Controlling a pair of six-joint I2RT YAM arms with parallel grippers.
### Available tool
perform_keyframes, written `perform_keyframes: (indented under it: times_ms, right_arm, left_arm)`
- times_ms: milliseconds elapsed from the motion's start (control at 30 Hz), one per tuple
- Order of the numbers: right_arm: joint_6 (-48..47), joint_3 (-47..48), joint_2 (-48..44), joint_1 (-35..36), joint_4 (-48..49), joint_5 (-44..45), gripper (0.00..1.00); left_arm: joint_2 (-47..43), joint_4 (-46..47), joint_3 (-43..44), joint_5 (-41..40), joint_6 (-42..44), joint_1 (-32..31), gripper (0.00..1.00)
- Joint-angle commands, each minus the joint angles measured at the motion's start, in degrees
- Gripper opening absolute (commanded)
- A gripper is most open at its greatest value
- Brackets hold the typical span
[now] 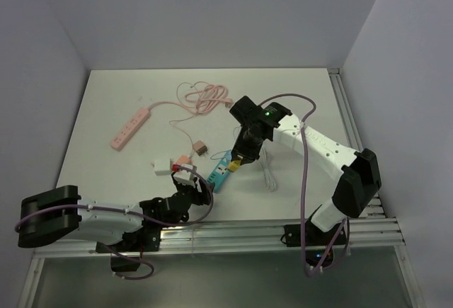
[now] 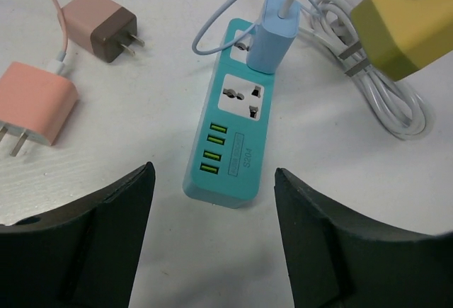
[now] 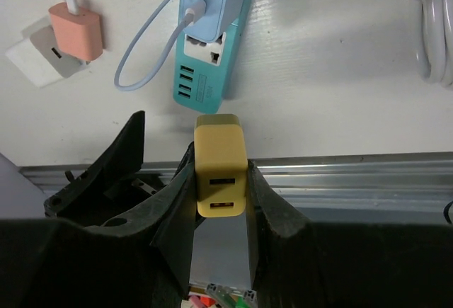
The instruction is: Insert the plug
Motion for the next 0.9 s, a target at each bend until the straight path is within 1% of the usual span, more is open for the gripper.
perform_keyframes:
  times_ms: [0, 67, 133, 200, 233, 300, 433, 500, 533, 633, 867]
  right_arm:
    - [3.9, 1.4, 1.0, 1.6, 0.2, 2.4, 0.0]
    - [4.7, 2.7, 3.6, 2.8, -1.1, 3.3, 0.0]
    - [6.1, 4.9, 5.5, 4.7, -2.3, 4.4, 0.0]
    - [6.5, 7.0, 8.4, 5.5, -4.4, 7.4, 0.0]
    - [7.3, 7.4, 9.1, 5.7, -5.1, 8.4, 0.0]
    - [7.4, 7.4, 10.6, 5.8, -5.2, 9.5, 0.0]
    - [8.6, 7.9, 12.6, 6.1, -5.5, 12.2, 0.0]
    - [9.0, 8.8, 13.4, 6.4, -5.6, 14.0, 0.0]
    - [9.0, 9.2, 13.8, 6.6, -5.6, 15.8, 0.0]
    - [9.0, 10.5, 14.8, 7.2, -5.9, 17.4, 0.0]
    - [9.4, 11.2, 17.4, 7.9, -4.4, 17.0, 0.0]
  left_arm:
    - [2.9, 10.6, 0.1, -0.2, 4.3, -0.4, 0.72]
    - [4.8, 14.0, -1.0, -0.1, 4.2, -0.4, 0.72]
    - [6.9, 15.7, -1.3, -0.3, 4.4, -0.4, 0.74]
    - [8.4, 17.2, -1.0, -0.4, 5.0, -0.4, 0.78]
    - [9.5, 17.5, -0.5, -0.3, 5.2, -0.4, 0.78]
    - [10.6, 17.1, 0.1, 0.1, 5.3, -0.4, 0.77]
    - [13.1, 14.4, 1.1, -1.8, 0.8, -0.3, 0.73]
    - [13.0, 13.8, 0.4, -2.4, -1.5, -0.3, 0.71]
    - [12.4, 12.7, -0.3, -2.4, -3.9, 0.0, 0.7]
    - [10.5, 11.2, -1.6, -2.0, -6.4, 0.6, 0.7]
    - [7.1, 6.7, -1.9, -2.4, -8.9, 1.2, 0.71]
